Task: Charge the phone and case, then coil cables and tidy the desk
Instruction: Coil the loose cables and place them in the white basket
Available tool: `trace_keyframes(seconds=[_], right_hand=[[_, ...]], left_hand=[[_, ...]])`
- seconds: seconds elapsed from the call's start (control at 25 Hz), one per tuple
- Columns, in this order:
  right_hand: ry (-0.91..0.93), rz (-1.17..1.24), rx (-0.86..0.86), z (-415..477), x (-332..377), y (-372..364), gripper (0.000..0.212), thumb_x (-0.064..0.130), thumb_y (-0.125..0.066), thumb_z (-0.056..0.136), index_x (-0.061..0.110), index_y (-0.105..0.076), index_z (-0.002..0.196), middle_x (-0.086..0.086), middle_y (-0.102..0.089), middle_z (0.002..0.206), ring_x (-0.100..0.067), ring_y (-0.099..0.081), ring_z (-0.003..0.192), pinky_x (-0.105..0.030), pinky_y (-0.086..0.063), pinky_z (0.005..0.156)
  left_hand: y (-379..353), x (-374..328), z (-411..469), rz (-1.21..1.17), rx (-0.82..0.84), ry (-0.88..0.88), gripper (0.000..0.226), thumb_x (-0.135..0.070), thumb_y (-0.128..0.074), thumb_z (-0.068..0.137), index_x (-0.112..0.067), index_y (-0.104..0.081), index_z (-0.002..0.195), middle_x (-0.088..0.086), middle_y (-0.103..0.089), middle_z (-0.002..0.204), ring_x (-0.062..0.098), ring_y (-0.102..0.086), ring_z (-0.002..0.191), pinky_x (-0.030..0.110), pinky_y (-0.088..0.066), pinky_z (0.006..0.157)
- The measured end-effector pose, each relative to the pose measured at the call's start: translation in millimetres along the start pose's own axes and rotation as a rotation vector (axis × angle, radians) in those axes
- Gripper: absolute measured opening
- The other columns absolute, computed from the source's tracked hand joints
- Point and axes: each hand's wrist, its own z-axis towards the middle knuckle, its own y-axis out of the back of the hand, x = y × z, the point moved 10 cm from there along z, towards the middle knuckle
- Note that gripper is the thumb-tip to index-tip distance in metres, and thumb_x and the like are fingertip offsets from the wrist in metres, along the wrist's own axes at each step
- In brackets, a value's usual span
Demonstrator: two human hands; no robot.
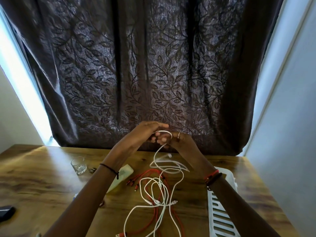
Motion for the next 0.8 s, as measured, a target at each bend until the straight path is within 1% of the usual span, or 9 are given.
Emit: trace_keyframes(seconds=[0.08, 0.2, 0.28, 0.36, 0.48, 0.56, 0.68, 0.72, 0.8], right_hand=[[-0.016, 0.058, 0.051, 2.7, -1.6, -8.6, 0.015, 0.006, -0.056, 0.09, 0.009, -0.068, 0.099, 0.003, -0.074, 0.076, -0.012, -0.07, 0.076, -0.021, -0.056, 0.071], [-0.04, 0.016, 0.059, 2.3, -3.6, -12.5, 0.016, 0.004, -0.053, 0.091, -0.003, -0.065, 0.099, 0.005, -0.073, 0.069, -0.007, -0.069, 0.069, -0.019, -0.054, 0.067], [-0.048, 0.07, -0.018, 0.7, -3.7, -6.4, 0.014, 0.001, -0.055, 0.09, -0.006, -0.065, 0.094, 0.003, -0.071, 0.067, -0.005, -0.068, 0.065, -0.017, -0.055, 0.066], [-0.091, 0.174, -0.097, -2.4, -8.6, -1.1, 0.011, 0.002, -0.056, 0.089, 0.0, -0.066, 0.09, -0.003, -0.068, 0.071, -0.009, -0.067, 0.066, -0.02, -0.056, 0.066], [-0.146, 0.285, -0.157, -8.2, -17.7, -0.3, 0.015, 0.009, -0.057, 0.089, 0.013, -0.068, 0.079, -0.006, -0.064, 0.065, -0.021, -0.062, 0.062, -0.033, -0.054, 0.065], [-0.153, 0.288, -0.16, -12.5, -20.4, -4.1, 0.014, 0.013, -0.059, 0.089, 0.015, -0.068, 0.079, -0.005, -0.061, 0.061, -0.018, -0.059, 0.057, -0.033, -0.051, 0.061], [-0.174, 0.227, -0.19, -17.4, -22.1, -7.5, 0.01, 0.011, -0.063, 0.087, 0.007, -0.06, 0.096, -0.005, -0.057, 0.06, -0.012, -0.052, 0.047, -0.024, -0.047, 0.046], [-0.178, 0.224, -0.202, -18.4, -22.0, -8.6, 0.015, 0.009, -0.064, 0.086, 0.002, -0.055, 0.096, -0.006, -0.057, 0.059, -0.011, -0.05, 0.043, -0.024, -0.043, 0.041], [-0.19, 0.233, -0.187, -21.3, -19.8, -13.9, 0.018, 0.004, -0.063, 0.085, 0.0, -0.047, 0.092, -0.008, -0.057, 0.056, -0.011, -0.045, 0.033, -0.019, -0.036, 0.034]], left_hand=[[2.9, -2.4, -2.7, 0.17, -0.024, -0.004, 0.035, -0.023, -0.036, 0.1, -0.007, -0.067, 0.106, -0.003, -0.053, 0.069, 0.003, -0.05, 0.064, 0.011, -0.04, 0.055], [-0.4, -7.2, -4.8, 0.39, 0.021, -0.137, 0.033, -0.034, -0.05, 0.094, -0.009, -0.069, 0.088, 0.004, -0.066, 0.084, 0.003, -0.059, 0.077, 0.012, -0.041, 0.071], [-2.2, -2.9, -9.2, 0.388, 0.071, -0.11, 0.03, -0.034, -0.049, 0.095, -0.017, -0.07, 0.083, 0.004, -0.066, 0.083, 0.01, -0.058, 0.078, 0.013, -0.043, 0.069], [-1.7, 5.3, -15.4, 0.187, 0.086, -0.016, 0.029, -0.031, -0.045, 0.097, -0.018, -0.07, 0.09, -0.002, -0.066, 0.078, 0.006, -0.062, 0.073, 0.006, -0.045, 0.065], [-7.6, 22.9, -22.7, -0.186, 0.126, 0.135, 0.029, -0.035, -0.048, 0.095, -0.025, -0.073, 0.085, -0.005, -0.074, 0.087, 0.003, -0.068, 0.089, 0.033, -0.038, 0.093], [-11.2, 32.6, -21.5, -0.512, 0.127, 0.191, 0.029, -0.029, -0.05, 0.094, -0.02, -0.074, 0.082, -0.005, -0.074, 0.076, 0.007, -0.07, 0.083, 0.035, -0.04, 0.096], [-6.2, 36.8, -12.7, -0.975, 0.083, 0.188, 0.025, -0.019, -0.05, 0.092, -0.01, -0.074, 0.092, -0.006, -0.071, 0.068, 0.003, -0.068, 0.063, 0.024, -0.055, 0.077], [-4.1, 35.7, -9.9, -1.072, 0.084, 0.171, 0.024, -0.019, -0.05, 0.092, -0.009, -0.072, 0.098, -0.007, -0.072, 0.072, 0.002, -0.067, 0.062, 0.021, -0.056, 0.071], [2.4, 34.6, -3.2, -1.197, 0.073, 0.121, 0.024, -0.02, -0.051, 0.092, -0.01, -0.067, 0.106, -0.005, -0.074, 0.088, 0.001, -0.068, 0.068, 0.02, -0.056, 0.071]])
